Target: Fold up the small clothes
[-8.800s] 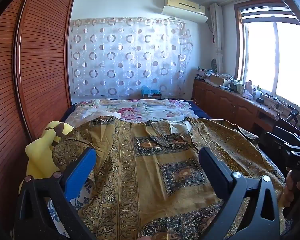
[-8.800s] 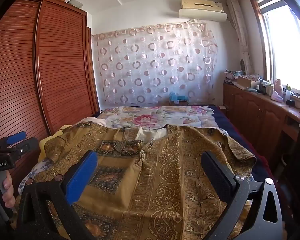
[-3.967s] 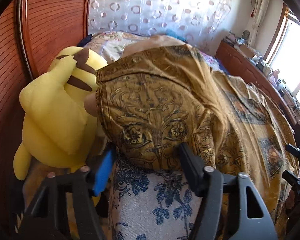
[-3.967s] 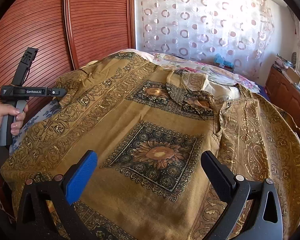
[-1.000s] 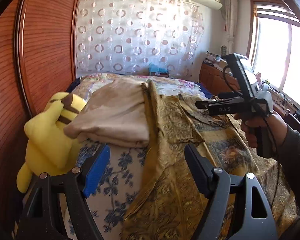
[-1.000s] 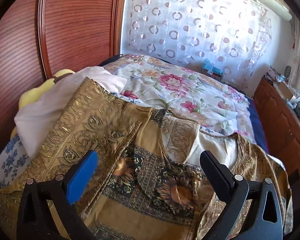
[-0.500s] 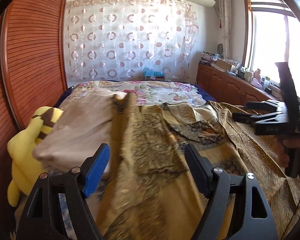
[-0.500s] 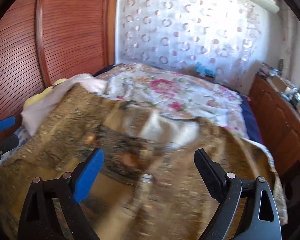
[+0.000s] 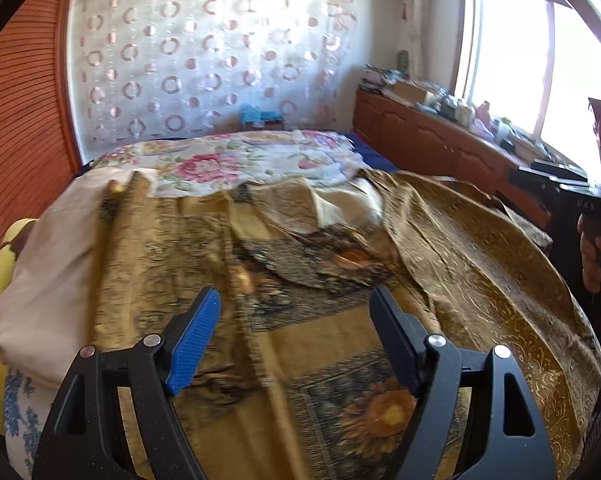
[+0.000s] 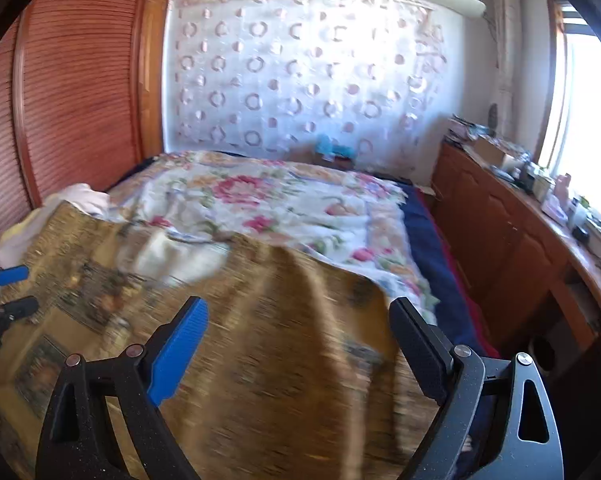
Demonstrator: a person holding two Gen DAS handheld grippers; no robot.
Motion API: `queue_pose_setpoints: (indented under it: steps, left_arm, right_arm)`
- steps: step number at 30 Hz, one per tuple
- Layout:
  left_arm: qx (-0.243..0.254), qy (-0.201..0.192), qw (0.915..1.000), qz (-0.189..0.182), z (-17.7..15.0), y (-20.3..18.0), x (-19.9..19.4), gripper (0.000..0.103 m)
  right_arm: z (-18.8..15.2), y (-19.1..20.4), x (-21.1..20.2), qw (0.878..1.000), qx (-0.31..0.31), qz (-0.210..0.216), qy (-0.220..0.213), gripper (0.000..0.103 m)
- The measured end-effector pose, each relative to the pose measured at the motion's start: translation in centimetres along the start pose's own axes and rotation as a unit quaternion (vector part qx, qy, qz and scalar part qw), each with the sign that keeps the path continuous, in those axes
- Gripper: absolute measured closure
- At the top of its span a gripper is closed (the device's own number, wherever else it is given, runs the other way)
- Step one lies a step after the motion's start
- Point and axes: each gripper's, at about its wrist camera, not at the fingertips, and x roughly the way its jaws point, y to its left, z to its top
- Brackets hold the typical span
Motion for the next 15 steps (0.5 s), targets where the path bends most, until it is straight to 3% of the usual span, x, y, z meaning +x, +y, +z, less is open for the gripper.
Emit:
queue_pose_setpoints:
  steps: [5,15]
  left_arm:
    - [0.032,0.037,0.9988,-0.012,-0.3,-2.2,1.4,0.025]
    - [0.06,0.114,0.9913,-0.025,-0.8,-3.9,4.0,0.022]
  right_arm:
    - [-0.6,-3.3,0.2,0.999,0.022,-0.02,0.03,0.023]
    - [-2.5,-7.1,1.2,0.993,0.077,-0.02,0.085,0.024]
